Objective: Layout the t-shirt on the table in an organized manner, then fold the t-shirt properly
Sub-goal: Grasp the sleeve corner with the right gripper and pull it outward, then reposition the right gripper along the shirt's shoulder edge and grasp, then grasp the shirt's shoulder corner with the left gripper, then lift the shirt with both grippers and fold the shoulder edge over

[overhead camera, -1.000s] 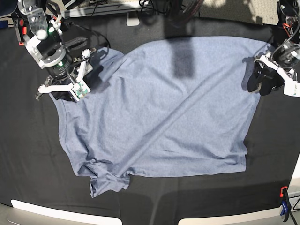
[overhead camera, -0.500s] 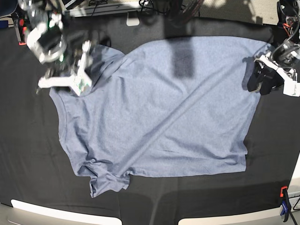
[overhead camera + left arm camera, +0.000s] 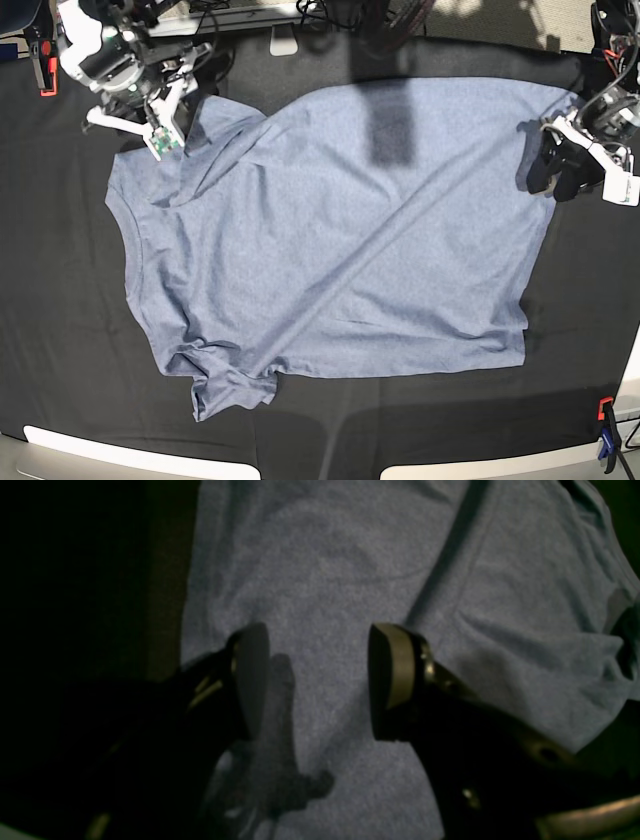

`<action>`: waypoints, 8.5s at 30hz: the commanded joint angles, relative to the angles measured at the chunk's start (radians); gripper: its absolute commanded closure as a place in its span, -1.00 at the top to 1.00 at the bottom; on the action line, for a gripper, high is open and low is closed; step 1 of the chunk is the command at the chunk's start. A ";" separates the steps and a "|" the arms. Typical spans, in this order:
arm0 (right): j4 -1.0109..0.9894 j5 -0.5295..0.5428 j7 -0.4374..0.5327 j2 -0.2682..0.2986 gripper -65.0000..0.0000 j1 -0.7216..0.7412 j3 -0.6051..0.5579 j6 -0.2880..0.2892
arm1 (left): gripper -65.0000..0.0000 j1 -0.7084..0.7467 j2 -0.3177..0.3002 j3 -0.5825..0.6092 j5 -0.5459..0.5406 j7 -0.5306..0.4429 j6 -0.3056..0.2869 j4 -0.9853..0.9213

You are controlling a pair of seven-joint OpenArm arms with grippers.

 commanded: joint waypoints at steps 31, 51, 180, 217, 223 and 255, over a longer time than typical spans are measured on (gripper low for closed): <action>-0.061 0.087 -0.036 -0.236 -0.15 0.006 0.213 0.120 | -0.11 -0.005 -0.014 -0.006 -0.019 -0.026 -0.008 0.015; -0.041 0.548 0.021 -0.235 0.06 0.028 0.505 0.353 | -0.11 -0.005 -0.014 -0.006 -0.020 -0.026 -0.008 0.015; 0.150 0.459 -0.042 -0.288 -1.00 -0.220 0.349 0.335 | -1.00 0.097 0.121 -0.229 -0.066 0.012 -0.014 -0.199; 0.279 0.264 0.045 -0.378 -1.00 0.000 0.353 0.382 | -1.00 0.091 0.080 -0.392 -0.133 -0.016 0.062 -0.069; 0.279 0.264 0.049 -0.378 -1.00 0.079 0.353 0.380 | -1.00 0.081 0.080 -0.392 -0.132 -0.055 0.108 -0.070; -0.245 0.266 0.107 -0.169 -1.00 0.463 0.253 0.380 | -1.00 -0.128 0.096 -0.077 0.194 -0.274 0.345 -0.091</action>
